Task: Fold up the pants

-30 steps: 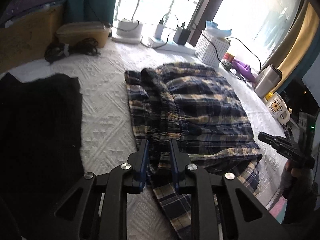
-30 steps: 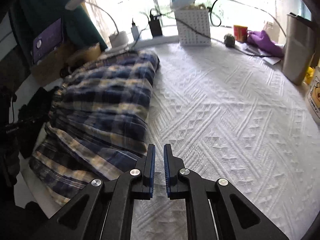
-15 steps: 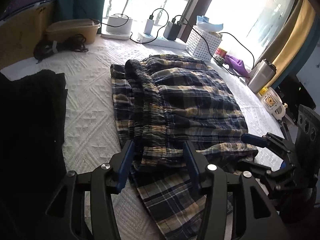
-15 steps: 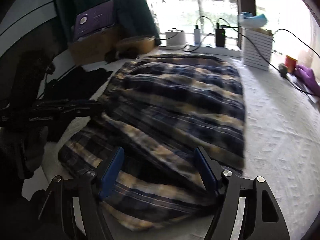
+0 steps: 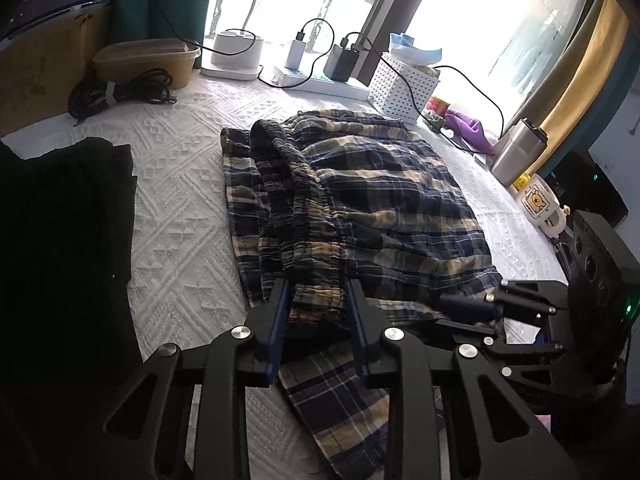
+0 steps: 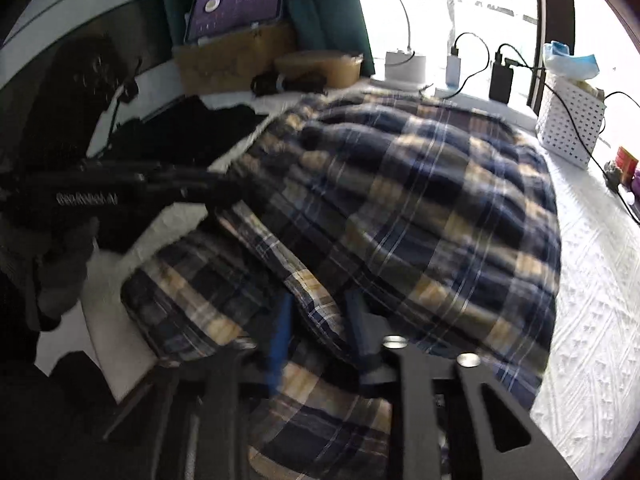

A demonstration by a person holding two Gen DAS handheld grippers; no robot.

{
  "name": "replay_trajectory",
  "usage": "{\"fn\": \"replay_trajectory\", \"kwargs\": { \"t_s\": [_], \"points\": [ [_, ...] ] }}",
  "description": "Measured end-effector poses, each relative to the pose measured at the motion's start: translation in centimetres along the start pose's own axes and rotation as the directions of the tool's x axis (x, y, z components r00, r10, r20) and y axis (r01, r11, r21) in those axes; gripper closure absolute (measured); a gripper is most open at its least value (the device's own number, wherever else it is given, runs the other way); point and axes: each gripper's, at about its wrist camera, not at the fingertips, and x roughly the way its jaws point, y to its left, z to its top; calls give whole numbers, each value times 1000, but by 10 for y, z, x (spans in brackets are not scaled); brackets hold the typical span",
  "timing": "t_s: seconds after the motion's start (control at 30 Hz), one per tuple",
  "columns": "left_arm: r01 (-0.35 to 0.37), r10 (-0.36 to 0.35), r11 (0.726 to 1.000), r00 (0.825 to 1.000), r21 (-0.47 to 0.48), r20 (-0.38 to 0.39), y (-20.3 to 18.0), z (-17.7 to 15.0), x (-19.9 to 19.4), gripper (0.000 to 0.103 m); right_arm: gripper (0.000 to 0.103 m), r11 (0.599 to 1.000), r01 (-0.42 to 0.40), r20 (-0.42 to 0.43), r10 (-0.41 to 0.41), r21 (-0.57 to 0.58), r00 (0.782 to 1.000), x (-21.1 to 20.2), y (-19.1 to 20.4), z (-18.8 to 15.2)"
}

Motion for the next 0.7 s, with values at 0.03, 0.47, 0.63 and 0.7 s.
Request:
{"fn": "replay_trajectory", "kwargs": {
  "t_s": [0.03,0.47,0.63,0.7],
  "points": [
    [-1,1,1000,1000,2,1,-1,0,-1,77,90,1000,-1,0,1,-9,1000,-2,3,-2],
    [-21,20,1000,999,-8,-44,2,-9,3,77,90,999,-47,-27,48,27,998,-12,3,-18],
    [-34,33,999,998,-4,-55,4,-7,2,77,90,998,-35,-29,36,45,999,-19,0,-16],
    [-33,33,999,998,-5,-61,4,-6,0,77,90,998,-21,-26,22,52,999,-24,-2,-15]
  ]
}}
